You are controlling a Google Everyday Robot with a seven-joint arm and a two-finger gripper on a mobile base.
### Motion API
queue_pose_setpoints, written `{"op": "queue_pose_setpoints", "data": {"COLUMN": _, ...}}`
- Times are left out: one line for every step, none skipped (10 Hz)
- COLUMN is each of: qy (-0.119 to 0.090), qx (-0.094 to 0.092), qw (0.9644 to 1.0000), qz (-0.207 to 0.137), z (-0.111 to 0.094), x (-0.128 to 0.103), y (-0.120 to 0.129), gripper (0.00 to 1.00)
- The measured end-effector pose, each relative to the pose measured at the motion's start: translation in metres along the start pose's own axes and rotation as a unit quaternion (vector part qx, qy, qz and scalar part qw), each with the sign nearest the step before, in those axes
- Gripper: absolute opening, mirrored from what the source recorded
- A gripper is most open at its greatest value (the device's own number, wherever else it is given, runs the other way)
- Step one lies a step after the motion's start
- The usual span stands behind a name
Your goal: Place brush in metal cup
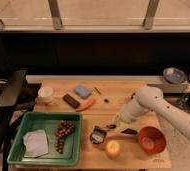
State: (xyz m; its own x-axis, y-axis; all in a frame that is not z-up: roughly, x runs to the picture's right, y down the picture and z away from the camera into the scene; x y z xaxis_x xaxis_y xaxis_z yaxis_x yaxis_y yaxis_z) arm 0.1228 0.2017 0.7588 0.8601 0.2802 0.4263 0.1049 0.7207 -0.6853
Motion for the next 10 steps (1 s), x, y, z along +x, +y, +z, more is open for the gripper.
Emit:
{"op": "queue_pose_setpoints", "data": {"qy": -0.002, "qx": -0.002, "qw": 1.0, "qz": 0.0, "z": 0.001, "x": 0.0, "y": 0.001, "gripper": 0.43}}
{"op": "queue_pose_setpoints", "data": {"qy": -0.003, "qx": -0.004, "qw": 1.0, "qz": 0.0, "z": 0.001, "x": -0.002, "y": 0.001, "gripper": 0.56}}
{"op": "queue_pose_setpoints", "data": {"qy": -0.005, "qx": -0.005, "qw": 1.0, "qz": 0.001, "z": 0.002, "x": -0.003, "y": 0.002, "gripper": 0.65}}
{"op": "queue_pose_setpoints", "data": {"qy": -0.007, "qx": -0.006, "qw": 1.0, "qz": 0.0, "z": 0.002, "x": -0.005, "y": 0.001, "gripper": 0.73}}
{"op": "queue_pose_setpoints", "data": {"qy": -0.011, "qx": -0.008, "qw": 0.9999, "qz": -0.004, "z": 0.003, "x": -0.01, "y": 0.002, "gripper": 0.8}}
{"op": "queue_pose_setpoints", "data": {"qy": -0.012, "qx": -0.009, "qw": 0.9999, "qz": -0.007, "z": 0.004, "x": -0.012, "y": 0.003, "gripper": 0.8}}
{"op": "queue_pose_setpoints", "data": {"qy": -0.013, "qx": -0.011, "qw": 0.9998, "qz": -0.01, "z": 0.004, "x": -0.013, "y": 0.004, "gripper": 0.8}}
{"op": "queue_pose_setpoints", "data": {"qy": -0.013, "qx": -0.012, "qw": 0.9998, "qz": -0.012, "z": 0.005, "x": -0.014, "y": 0.004, "gripper": 0.8}}
{"op": "queue_pose_setpoints", "data": {"qy": -0.012, "qx": -0.012, "qw": 0.9998, "qz": -0.013, "z": 0.005, "x": -0.014, "y": 0.005, "gripper": 0.8}}
{"op": "queue_pose_setpoints", "data": {"qy": -0.01, "qx": -0.008, "qw": 0.9999, "qz": -0.011, "z": 0.003, "x": -0.014, "y": 0.004, "gripper": 0.8}}
